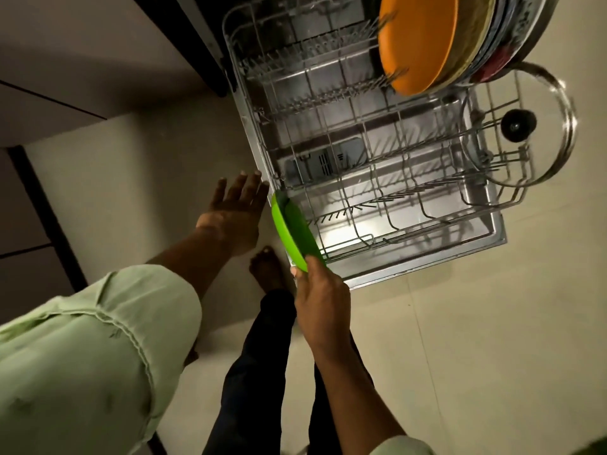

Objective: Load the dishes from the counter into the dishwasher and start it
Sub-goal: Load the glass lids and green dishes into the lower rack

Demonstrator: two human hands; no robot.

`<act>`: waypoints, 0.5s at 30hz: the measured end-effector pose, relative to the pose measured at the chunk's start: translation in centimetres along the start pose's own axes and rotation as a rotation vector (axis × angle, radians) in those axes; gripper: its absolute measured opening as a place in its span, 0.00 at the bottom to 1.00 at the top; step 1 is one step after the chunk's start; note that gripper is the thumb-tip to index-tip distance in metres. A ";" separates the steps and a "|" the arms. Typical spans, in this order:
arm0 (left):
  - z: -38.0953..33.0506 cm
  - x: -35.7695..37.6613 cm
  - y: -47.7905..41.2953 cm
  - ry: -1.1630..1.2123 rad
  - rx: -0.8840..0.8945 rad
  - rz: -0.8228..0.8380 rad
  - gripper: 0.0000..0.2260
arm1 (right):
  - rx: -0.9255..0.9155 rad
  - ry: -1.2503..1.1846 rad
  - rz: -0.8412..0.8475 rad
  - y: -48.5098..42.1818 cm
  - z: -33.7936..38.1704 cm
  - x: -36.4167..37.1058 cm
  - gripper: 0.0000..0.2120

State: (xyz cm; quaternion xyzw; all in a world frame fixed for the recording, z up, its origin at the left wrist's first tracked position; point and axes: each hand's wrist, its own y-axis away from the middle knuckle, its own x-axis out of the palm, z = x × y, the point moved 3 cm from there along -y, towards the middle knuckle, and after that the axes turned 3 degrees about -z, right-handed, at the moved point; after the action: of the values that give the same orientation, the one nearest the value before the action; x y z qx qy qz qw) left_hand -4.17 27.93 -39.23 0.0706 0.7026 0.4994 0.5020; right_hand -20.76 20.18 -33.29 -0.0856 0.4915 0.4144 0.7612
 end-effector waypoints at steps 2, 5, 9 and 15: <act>0.3 -0.1 -1.0 -0.030 0.000 -0.017 0.37 | 0.018 -0.010 -0.021 -0.7 0.0 0.4 0.07; 0.5 -0.3 -2.3 -0.093 0.007 -0.013 0.38 | 0.041 -0.026 -0.016 -1.6 -0.1 0.9 0.06; 0.1 0.1 -3.5 -0.159 0.048 -0.051 0.39 | 0.051 -0.054 0.019 -3.0 -0.5 1.6 0.07; -0.5 0.7 -5.0 -0.246 0.109 -0.008 0.37 | 0.057 -0.072 0.094 -4.9 -0.2 2.2 0.10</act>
State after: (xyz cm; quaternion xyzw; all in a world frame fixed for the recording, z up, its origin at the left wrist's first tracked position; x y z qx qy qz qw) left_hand -2.88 25.56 -43.55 0.1555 0.6622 0.4462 0.5816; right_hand -16.96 18.13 -36.57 -0.0259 0.4790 0.4386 0.7600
